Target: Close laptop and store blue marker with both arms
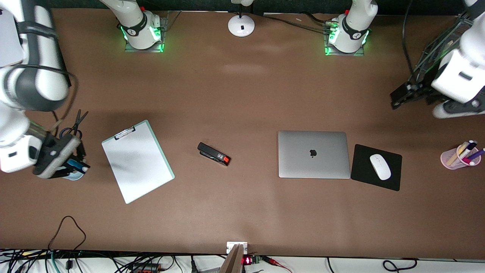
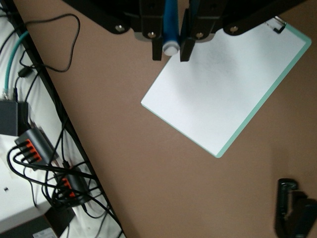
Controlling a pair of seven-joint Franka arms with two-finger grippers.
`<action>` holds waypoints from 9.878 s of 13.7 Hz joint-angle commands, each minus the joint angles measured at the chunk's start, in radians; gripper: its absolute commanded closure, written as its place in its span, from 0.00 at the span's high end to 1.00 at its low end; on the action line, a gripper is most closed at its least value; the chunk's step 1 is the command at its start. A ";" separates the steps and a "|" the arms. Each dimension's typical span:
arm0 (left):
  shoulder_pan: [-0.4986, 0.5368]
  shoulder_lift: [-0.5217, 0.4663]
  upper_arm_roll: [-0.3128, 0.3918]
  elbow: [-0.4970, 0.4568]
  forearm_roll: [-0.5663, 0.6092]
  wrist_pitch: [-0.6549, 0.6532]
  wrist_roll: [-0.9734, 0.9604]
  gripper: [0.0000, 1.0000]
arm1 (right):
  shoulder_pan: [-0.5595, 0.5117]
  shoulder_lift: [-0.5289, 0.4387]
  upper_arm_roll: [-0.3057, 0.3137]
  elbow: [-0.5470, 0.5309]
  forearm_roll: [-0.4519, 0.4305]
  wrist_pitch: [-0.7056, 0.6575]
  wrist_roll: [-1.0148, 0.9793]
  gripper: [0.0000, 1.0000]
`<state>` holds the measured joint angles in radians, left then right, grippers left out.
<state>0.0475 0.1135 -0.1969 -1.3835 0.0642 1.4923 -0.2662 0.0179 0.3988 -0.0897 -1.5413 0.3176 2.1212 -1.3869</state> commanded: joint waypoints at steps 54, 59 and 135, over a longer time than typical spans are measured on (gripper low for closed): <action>-0.046 -0.176 0.128 -0.267 -0.063 0.101 0.209 1.00 | -0.513 0.410 0.013 0.210 0.614 -0.454 -0.922 0.00; -0.046 -0.173 0.129 -0.269 -0.064 0.106 0.208 1.00 | -0.515 0.434 0.013 0.216 0.614 -0.445 -0.923 0.00; -0.054 -0.178 0.126 -0.287 -0.067 0.115 0.255 1.00 | -0.021 -0.437 0.007 -0.148 -0.325 -0.494 1.361 1.00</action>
<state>-0.0019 -0.0534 -0.0702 -1.6583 -0.0005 1.5989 -0.0331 0.0023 -0.0202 -0.0891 -1.6758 -0.0049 1.6173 -0.0429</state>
